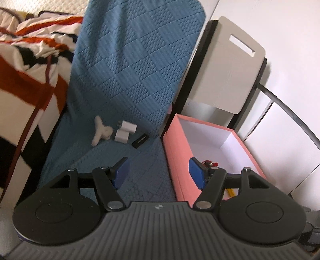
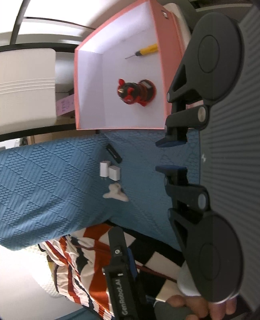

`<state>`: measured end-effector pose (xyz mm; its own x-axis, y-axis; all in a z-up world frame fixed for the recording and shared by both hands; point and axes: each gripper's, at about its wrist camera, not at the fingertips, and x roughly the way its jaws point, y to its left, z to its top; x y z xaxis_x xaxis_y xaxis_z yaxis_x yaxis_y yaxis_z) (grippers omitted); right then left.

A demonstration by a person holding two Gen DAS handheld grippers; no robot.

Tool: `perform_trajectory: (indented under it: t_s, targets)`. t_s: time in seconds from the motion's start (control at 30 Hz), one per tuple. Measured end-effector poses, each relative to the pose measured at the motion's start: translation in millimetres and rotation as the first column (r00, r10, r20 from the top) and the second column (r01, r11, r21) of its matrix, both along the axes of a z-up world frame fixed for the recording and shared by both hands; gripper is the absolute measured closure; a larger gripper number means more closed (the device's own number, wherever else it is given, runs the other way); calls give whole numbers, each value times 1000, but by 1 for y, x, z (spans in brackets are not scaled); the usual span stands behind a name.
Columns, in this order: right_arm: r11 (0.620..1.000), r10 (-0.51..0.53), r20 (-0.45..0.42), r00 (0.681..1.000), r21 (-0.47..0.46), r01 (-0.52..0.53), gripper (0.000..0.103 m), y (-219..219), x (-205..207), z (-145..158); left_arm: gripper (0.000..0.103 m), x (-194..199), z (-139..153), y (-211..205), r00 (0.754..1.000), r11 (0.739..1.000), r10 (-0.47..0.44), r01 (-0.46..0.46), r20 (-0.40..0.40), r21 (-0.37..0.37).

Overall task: Organize rigid objects
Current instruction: 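Withdraw both tools from the box back toward the cushion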

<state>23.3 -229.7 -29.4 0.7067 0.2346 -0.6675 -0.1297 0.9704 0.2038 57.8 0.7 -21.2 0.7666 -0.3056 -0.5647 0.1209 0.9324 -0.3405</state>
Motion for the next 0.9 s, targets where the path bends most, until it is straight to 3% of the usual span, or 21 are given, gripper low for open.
perform_trajectory:
  t_s: [0.3, 0.47, 0.8, 0.9]
  targets:
    - [1000, -12, -43, 999, -7, 11, 80, 12, 1, -21, 32, 6, -21, 12, 1000, 1000, 11, -11, -7, 27]
    - [999, -7, -38, 999, -38, 5, 80, 17, 26, -28, 32, 33, -42, 16, 1000, 998, -3, 5, -29, 56]
    - [999, 21, -16, 1000, -46, -22, 80, 33, 92, -41, 27, 105, -82, 50, 993, 995, 68, -61, -98, 79]
    - [998, 38, -19, 999, -49, -39, 80, 41, 113, -50, 27, 126, -96, 59, 990, 996, 76, -69, -123, 57]
